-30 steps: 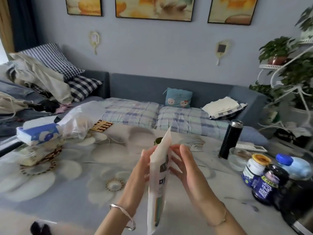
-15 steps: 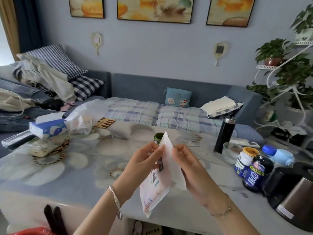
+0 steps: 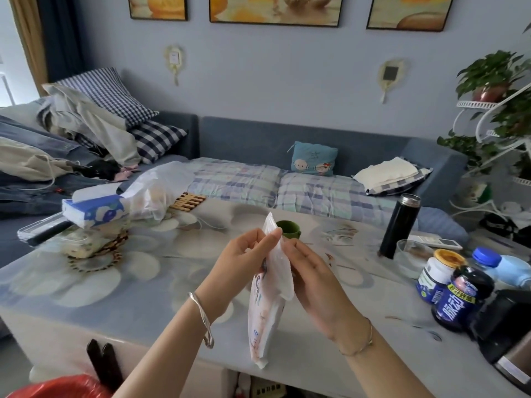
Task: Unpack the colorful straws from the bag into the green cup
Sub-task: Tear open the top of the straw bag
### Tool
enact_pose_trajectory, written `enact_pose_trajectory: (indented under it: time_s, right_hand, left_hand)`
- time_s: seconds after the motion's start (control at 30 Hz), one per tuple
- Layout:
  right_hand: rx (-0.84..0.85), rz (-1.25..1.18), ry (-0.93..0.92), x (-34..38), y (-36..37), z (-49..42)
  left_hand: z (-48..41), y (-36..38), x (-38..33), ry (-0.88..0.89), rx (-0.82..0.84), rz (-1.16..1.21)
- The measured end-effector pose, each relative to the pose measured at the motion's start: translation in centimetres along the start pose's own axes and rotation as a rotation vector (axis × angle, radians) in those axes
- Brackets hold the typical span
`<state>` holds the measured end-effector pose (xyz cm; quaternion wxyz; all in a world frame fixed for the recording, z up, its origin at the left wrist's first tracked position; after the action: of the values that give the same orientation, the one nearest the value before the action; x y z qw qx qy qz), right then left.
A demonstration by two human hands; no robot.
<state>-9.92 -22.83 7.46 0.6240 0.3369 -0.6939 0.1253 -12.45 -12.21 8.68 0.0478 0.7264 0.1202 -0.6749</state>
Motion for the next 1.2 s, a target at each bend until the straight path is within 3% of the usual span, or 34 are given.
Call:
enact_pose_trajectory:
  time_s: [0.23, 0.47, 0.7, 0.97, 1.2]
  right_hand:
    - [0.044, 0.080, -0.031, -0.4, 0.6, -0.8]
    - [0.045, 0.061, -0.007, -1.4, 0.8, -1.2]
    - [-0.002, 0.249, -0.044, -0.3, 0.9, -1.3]
    - [0.008, 0.123, -0.029, -0.2, 1.5, -1.1]
    - [-0.038, 0.116, -0.077, -0.3, 2.1, -1.2]
  left_hand:
    - [-0.3, -0.9, 0.1, -0.006, 0.017, -0.025]
    - [0.1, -1.8, -1.5, 0.185, -0.074, -0.330]
    - [0.5, -0.9, -1.1, 0.131, 0.013, -0.088]
    - [1.0, -0.9, -1.2, 0.200, -0.099, -0.162]
    - [1.1, -1.0, -0.6, 0.187, -0.126, 0.025]
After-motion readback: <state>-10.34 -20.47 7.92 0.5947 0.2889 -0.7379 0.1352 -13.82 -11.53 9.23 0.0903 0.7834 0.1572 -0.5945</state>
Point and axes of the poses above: each hand's wrist, its own z-axis away from the middle knuckle, its own y-axis out of the palm, x = y × z, the point moved 7 cm from there along -z, towards the middle knuckle, and after that the axes turned 3 degrees about -y, right-handed, at the moved point
